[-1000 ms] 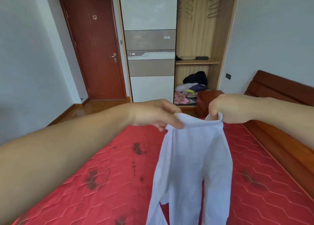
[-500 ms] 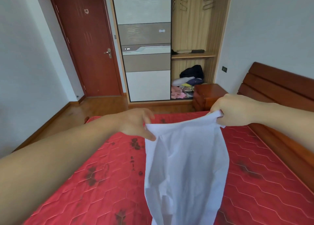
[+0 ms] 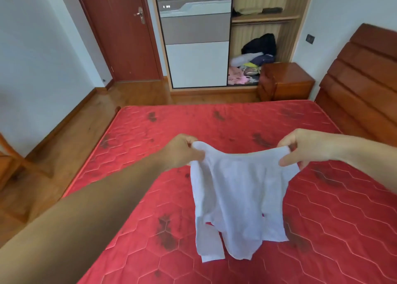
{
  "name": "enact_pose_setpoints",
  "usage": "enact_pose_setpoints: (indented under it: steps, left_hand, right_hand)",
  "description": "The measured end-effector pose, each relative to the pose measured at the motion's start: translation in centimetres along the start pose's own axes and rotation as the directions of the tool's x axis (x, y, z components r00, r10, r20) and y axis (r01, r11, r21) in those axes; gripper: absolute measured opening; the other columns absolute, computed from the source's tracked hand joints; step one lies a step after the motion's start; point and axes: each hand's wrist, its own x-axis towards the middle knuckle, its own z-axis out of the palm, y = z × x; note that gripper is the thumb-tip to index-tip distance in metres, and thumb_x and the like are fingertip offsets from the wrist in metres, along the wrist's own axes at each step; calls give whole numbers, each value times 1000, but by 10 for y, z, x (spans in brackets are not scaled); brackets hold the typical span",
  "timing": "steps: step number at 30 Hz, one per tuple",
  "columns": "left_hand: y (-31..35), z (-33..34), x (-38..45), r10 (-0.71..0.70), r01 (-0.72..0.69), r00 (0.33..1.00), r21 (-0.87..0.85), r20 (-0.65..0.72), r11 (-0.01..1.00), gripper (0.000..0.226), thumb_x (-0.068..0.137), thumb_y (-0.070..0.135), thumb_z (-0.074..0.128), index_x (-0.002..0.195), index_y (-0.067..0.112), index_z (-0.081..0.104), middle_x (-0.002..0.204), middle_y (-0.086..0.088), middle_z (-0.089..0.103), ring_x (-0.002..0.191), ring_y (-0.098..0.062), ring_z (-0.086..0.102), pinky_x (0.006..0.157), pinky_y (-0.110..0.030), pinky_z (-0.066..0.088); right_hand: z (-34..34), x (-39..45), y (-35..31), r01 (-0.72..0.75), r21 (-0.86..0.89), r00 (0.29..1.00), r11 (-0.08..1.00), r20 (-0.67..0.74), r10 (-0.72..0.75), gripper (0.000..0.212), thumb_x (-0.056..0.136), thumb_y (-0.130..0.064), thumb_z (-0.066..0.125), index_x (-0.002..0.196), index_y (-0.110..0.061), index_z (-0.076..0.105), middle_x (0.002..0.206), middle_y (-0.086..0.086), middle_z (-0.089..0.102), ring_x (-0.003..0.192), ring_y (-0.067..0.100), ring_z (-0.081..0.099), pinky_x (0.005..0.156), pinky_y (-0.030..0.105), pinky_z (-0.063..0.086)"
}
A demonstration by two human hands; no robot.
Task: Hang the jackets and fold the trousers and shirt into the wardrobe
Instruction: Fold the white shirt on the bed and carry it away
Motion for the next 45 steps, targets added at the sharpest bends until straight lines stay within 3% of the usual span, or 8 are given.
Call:
enact_pose_setpoints:
  steps: [6, 9, 13, 19, 23, 30, 35, 45]
  left_hand:
    - [-58, 39, 25, -164, -8, 968, 675, 191, 738, 41, 84, 13, 68, 124, 8, 59, 120, -6, 62, 112, -25, 59, 86, -30, 45]
    - [-28, 33, 57, -84, 33, 996, 842, 15, 538, 24, 86, 6, 53, 104, 7, 68, 105, -16, 69, 102, -35, 66, 74, -39, 51]
    - [58, -45, 98, 276, 177, 889, 830, -365, 529, 19, 81, 8, 54, 91, 14, 68, 91, -10, 65, 93, -36, 64, 66, -33, 40]
    - [178, -139, 85, 663, 152, 597, 875, -451, 459, 16, 77, 6, 49, 80, 14, 63, 86, -14, 62, 88, -37, 56, 70, -35, 30]
    - [183, -151, 69, 772, 131, 504, 918, -387, 374, 18, 78, 6, 52, 85, 10, 69, 83, -12, 58, 88, -34, 52, 69, -36, 24]
    - [48, -75, 57, 696, -274, 716, 898, -49, 345, 26, 57, -7, 64, 75, 9, 73, 83, -8, 68, 79, -33, 62, 67, -35, 33]
    - [-117, 44, 39, 200, -252, 962, 892, 188, 375, 38, 74, 7, 54, 107, 23, 66, 103, 3, 67, 101, -24, 62, 85, -30, 36]
    - [-355, 239, -44, -349, -196, 845, 842, 405, 503, 46, 93, 0, 42, 132, 22, 54, 123, -8, 56, 116, -31, 53, 99, -40, 37]
  right_hand:
    - [47, 55, 29, -187, -242, 956, 952, 177, 233, 16, 75, -10, 71, 87, -21, 68, 68, -2, 61, 52, 9, 62, 52, 27, 54]
    - [26, 88, 5, -167, -585, 984, 794, -153, 94, 12, 78, -8, 57, 77, -13, 67, 77, 5, 66, 75, 24, 64, 68, 34, 54]
    - [-66, 97, -53, -276, -595, 702, 755, -661, -264, 23, 92, -10, 46, 106, -11, 65, 111, 13, 63, 103, 35, 61, 78, 37, 44]
    - [-173, 43, -143, -103, -532, 259, 840, -830, -494, 16, 88, -9, 46, 94, -3, 60, 92, 22, 62, 85, 40, 59, 72, 45, 48]
    - [-171, 32, -147, -38, -554, 149, 832, -826, -543, 18, 87, -5, 46, 96, -3, 61, 91, 20, 63, 83, 37, 58, 68, 42, 46]
    - [-26, 59, -47, 19, -626, 523, 780, -659, -541, 5, 82, -9, 62, 81, -5, 65, 80, 12, 64, 73, 36, 62, 60, 44, 50]
    - [134, 100, 49, -99, -653, 914, 751, -358, -191, 13, 85, -16, 53, 94, -20, 62, 89, -1, 65, 83, 25, 66, 65, 33, 45]
    - [417, 138, 197, -43, -647, 988, 761, 83, 127, 40, 90, -4, 41, 124, -22, 53, 118, -2, 63, 107, 25, 65, 85, 36, 51]
